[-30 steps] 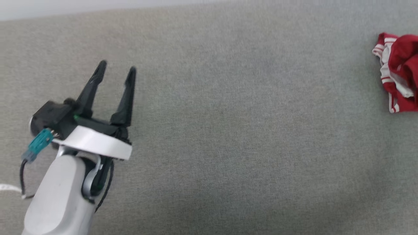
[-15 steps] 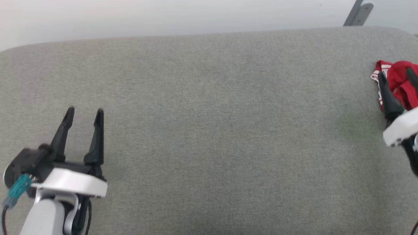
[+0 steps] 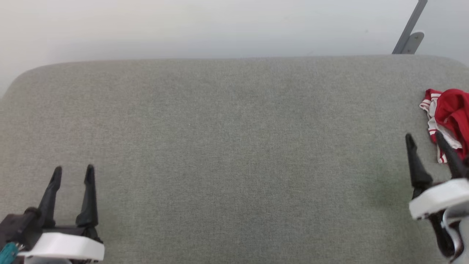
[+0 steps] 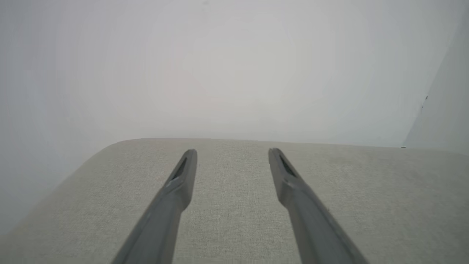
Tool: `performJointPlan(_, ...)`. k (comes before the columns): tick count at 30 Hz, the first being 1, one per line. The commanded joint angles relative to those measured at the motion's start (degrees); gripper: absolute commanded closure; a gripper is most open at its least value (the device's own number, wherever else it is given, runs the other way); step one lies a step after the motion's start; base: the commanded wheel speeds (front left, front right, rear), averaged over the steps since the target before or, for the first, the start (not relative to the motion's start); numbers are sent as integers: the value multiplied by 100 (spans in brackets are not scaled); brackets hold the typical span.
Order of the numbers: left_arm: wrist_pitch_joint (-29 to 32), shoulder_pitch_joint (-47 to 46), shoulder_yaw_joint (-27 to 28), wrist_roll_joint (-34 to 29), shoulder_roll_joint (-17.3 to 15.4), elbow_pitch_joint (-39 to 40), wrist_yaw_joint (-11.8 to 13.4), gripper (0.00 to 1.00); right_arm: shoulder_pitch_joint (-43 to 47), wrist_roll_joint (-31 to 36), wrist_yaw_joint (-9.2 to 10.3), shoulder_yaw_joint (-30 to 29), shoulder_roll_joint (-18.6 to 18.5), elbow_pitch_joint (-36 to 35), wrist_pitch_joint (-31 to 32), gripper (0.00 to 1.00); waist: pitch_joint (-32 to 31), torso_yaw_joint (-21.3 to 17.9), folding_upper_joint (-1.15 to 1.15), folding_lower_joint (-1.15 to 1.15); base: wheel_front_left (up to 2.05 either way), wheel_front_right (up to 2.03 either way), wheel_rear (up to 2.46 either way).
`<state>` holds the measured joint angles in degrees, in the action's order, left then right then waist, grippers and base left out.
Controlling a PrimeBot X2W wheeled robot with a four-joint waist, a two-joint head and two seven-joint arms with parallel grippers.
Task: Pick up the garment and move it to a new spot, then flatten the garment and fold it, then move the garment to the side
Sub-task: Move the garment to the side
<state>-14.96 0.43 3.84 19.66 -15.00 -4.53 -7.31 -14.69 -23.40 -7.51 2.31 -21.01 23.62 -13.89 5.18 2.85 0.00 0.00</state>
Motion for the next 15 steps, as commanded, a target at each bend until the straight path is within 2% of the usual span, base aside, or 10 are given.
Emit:
performJointPlan(1, -27, 135, 84, -48, 18, 55, -11, 0, 211, 56, 5, -126, 140, -152, -18, 0, -57, 20, 0, 0, 0, 0, 0)
performJointPlan(15, -27, 627, 245, 9, 146, 259, -19, 0, 1311, 429, 6, -880, 890, -1141, 223, 0, -268, -30, 0, 0, 0, 0, 0)
